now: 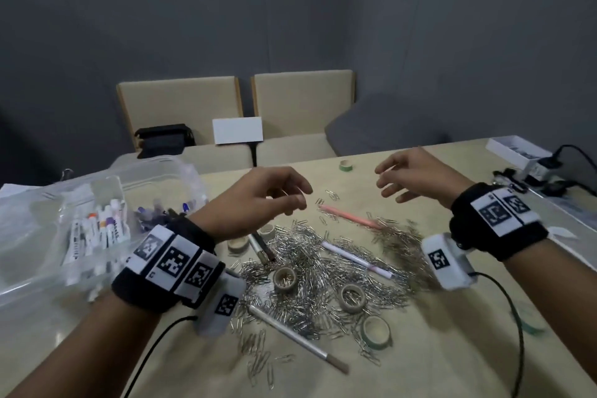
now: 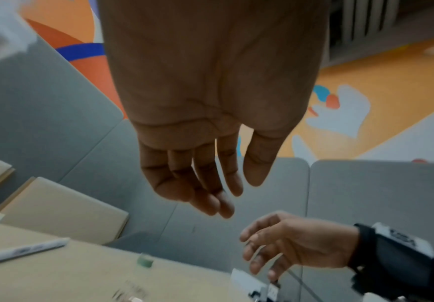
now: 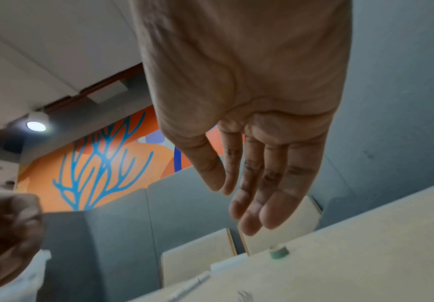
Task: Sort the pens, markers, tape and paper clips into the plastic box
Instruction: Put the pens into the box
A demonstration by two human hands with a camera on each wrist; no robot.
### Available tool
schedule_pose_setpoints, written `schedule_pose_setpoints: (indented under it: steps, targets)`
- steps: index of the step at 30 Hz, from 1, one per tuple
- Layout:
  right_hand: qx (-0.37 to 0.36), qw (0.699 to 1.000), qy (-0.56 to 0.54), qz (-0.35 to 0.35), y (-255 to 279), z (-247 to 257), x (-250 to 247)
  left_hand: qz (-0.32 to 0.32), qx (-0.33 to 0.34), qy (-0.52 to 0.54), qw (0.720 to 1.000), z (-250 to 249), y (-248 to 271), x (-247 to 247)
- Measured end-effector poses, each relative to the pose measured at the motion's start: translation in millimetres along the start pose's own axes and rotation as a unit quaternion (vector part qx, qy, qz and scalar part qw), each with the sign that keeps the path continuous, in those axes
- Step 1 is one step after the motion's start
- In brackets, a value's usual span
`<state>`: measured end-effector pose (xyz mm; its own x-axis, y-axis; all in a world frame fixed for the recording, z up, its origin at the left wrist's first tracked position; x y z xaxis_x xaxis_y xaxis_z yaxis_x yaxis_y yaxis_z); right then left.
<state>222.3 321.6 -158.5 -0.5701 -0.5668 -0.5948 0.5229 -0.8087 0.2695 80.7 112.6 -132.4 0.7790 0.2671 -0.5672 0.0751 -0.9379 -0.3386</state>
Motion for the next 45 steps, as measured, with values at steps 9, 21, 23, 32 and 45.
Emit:
schedule_pose_setpoints:
  steps: [9,21,23,32,45]
  targets:
    - [-0.013,0.992,0.122,-0.009,-22,-37,23,0.030,-0.084,-0.077,0.993,72,-23,24]
    - [-0.046,0.923,0.382,-0.013,-54,-39,102,0.062,-0.078,-0.133,0.986,64,-7,24]
    - [-0.058,0.927,0.369,-0.031,-52,-28,97,0.043,-0.057,-0.160,0.985,45,1,12]
    - [-0.238,0.952,0.145,-0.128,37,136,84,-0.248,-0.073,-0.381,0.888,-7,106,-119]
    - [-0.424,0.873,0.240,0.007,116,218,241,-0.382,-0.179,-0.319,0.849,27,158,-148]
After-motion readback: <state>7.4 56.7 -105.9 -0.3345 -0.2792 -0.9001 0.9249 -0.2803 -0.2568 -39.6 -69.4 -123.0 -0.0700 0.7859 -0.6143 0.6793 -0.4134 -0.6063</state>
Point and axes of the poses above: each hand's wrist, its own y-axis away from the middle knuckle, its own x-axis out of the palm, z = x × y, the point moved 9 cm from there along -y, towards the middle knuckle, and after that the axes turned 14 degrees about x, right-handed, at the moved point
